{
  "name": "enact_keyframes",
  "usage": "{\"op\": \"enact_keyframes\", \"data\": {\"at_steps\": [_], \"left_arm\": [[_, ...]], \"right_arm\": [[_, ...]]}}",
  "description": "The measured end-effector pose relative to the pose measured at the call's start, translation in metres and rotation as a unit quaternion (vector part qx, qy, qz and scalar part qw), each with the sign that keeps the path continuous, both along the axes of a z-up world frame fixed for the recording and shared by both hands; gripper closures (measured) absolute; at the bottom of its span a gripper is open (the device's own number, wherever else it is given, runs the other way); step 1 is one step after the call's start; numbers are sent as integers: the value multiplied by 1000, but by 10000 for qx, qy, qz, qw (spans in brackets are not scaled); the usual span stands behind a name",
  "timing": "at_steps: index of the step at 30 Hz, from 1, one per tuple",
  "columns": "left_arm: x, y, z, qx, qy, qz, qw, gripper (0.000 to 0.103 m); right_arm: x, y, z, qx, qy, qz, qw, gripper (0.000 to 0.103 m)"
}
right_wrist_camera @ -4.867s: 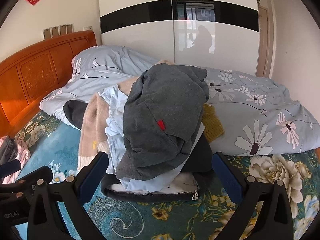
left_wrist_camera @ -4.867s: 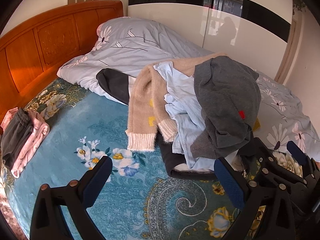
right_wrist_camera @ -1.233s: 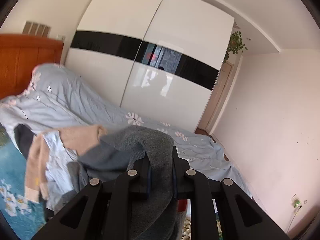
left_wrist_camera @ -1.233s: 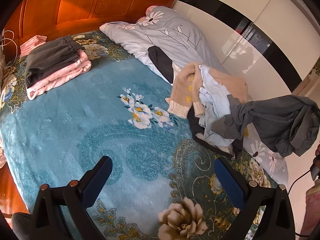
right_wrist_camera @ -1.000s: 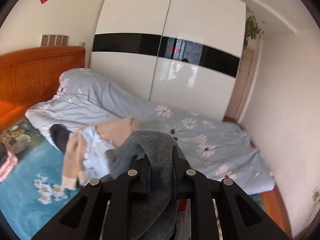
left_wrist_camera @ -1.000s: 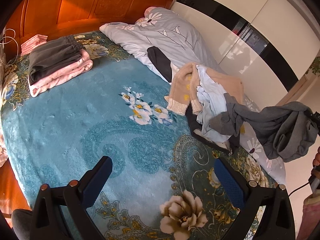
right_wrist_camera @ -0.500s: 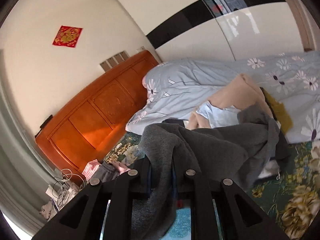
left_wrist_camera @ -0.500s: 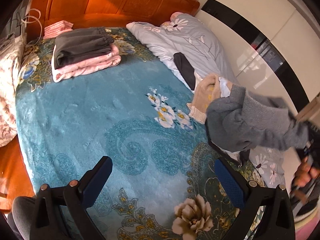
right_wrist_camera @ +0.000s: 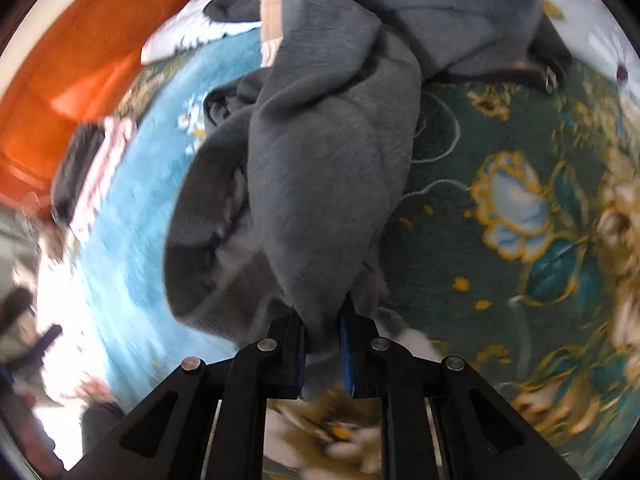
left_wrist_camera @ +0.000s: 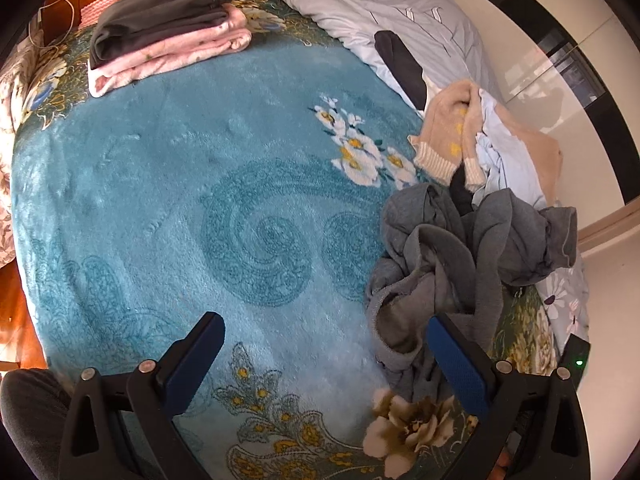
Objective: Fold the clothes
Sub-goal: 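Pull the grey sweatpants off the heap onto the blanket with the right gripper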
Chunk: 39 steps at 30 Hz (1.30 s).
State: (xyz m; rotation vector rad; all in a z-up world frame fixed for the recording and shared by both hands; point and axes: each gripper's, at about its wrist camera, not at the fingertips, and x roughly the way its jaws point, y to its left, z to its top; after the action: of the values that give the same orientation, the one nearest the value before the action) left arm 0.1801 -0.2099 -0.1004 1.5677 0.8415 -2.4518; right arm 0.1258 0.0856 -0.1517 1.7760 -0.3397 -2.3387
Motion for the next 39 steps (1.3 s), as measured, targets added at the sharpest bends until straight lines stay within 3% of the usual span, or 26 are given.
{"op": "enact_keyframes", "data": {"at_steps": [2,4,6,9,14,16,19,20,21,22,23,24,29,32,34,36,39], "left_arm": [[-8,8,-10,-2,-152,-95,9998,1],[-15,16,-21,11,-313,-185,9993,1],[-23,25,-33,27,-488,-284,9984,3],[-34,36,-48,-15,-737,-414,9964,8],[-50,47,-70,92,-1121,-480,9925,20],[-55,51,-78,156,-1265,-518,9905,28],[-61,57,-92,192,-1556,-586,9859,56],[-62,59,-96,234,-1631,-609,9845,72],[-63,59,-99,323,-1642,-622,9839,86],[-64,58,-99,400,-1597,-618,9844,91],[-65,56,-98,449,-1528,-599,9854,94],[-66,53,-95,465,-1441,-582,9868,97],[-83,10,-61,65,-766,-302,9966,99],[-96,-30,-39,-34,-456,105,9989,99],[-98,-44,-38,-19,-462,186,9988,99],[-99,-58,-38,-4,-468,268,9985,99],[-102,-78,-37,18,-476,390,9981,99]], "right_arm": [[2,12,11,33,101,41,9999,87],[2,23,25,64,279,60,9996,77],[-10,31,42,93,542,3,9985,59],[-42,32,60,31,897,-135,9959,48],[-110,14,58,-112,1155,-386,9925,43],[-137,6,53,-31,1092,-406,9932,43],[-169,0,46,179,930,-531,9941,43],[-173,-1,46,184,866,-578,9944,43],[-176,0,46,174,799,-650,9945,53],[-179,1,46,192,761,-712,9944,64],[-180,2,48,283,766,-737,9939,90],[-179,6,51,411,783,-747,9933,95],[-157,51,89,968,1176,-818,9849,98],[-121,82,110,918,1158,-991,9840,99],[-97,96,118,821,1076,-1039,9853,99],[-68,90,105,758,757,-805,9910,99],[-36,64,62,601,59,-338,9976,99]]}}
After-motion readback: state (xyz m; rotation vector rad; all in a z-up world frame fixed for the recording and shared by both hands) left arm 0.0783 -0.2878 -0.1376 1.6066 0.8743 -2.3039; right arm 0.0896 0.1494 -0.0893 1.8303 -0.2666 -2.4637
